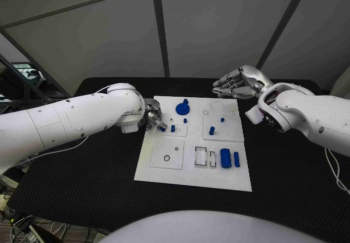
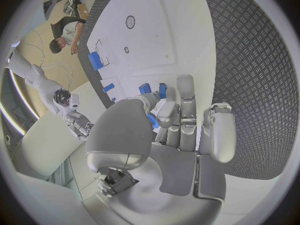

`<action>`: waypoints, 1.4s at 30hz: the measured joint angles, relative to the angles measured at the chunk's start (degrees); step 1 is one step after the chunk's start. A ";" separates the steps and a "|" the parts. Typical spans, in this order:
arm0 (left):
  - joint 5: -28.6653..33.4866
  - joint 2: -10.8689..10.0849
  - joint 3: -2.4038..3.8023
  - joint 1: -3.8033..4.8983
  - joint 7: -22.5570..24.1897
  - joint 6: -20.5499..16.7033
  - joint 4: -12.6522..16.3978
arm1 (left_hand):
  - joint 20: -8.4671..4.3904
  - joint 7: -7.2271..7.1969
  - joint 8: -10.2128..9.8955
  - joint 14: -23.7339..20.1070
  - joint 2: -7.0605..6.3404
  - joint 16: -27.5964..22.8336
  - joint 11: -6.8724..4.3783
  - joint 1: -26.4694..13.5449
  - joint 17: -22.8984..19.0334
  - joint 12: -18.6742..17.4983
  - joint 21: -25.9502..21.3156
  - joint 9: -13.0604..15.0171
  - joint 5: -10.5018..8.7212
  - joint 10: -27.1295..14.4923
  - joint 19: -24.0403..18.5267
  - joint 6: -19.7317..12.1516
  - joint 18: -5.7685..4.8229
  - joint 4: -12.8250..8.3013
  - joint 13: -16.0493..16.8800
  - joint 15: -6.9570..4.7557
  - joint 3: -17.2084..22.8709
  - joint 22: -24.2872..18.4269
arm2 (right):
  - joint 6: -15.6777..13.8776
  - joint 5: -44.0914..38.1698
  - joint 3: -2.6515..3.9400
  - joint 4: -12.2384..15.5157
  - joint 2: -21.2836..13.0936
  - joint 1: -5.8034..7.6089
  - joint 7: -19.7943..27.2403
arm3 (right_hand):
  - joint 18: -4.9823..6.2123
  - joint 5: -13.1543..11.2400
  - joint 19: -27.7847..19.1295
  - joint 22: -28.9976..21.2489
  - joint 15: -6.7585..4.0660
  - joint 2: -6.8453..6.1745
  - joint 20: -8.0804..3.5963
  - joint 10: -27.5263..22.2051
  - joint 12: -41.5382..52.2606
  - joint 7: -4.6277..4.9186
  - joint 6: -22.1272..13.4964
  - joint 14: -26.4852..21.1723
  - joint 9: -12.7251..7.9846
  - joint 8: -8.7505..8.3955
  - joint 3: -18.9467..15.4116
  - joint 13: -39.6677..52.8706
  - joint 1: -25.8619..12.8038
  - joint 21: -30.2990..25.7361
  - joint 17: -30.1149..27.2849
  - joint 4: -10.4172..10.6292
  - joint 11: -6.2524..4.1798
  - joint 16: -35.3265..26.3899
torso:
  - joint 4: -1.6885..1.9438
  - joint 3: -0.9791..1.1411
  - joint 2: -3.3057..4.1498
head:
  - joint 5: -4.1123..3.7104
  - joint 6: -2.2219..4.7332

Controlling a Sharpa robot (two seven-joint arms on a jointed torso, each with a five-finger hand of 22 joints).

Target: Assemble the parts on the task board

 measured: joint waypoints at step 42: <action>0.89 1.01 -0.33 -0.23 -0.09 -0.42 -2.01 | -0.83 -1.02 0.00 1.26 -1.91 1.63 -1.05 -11.14 1.61 0.67 0.22 0.43 0.07 1.84 0.01 4.08 0.00 -0.19 1.91 -0.78 -6.71 0.00 | 0.01 0.12 0.00 0.02 -0.12 0.00 0.01 | 0.01 0.00 0.21 -0.09 0.21 0.22 0.21 -0.21 0.00 0.21 -0.21 -0.21 0.00 0.00 -0.15 -0.04 -0.23 0.00 -0.25 0.15 0.21 0.00 | -0.01 0.01 -0.05 | -0.40 -0.09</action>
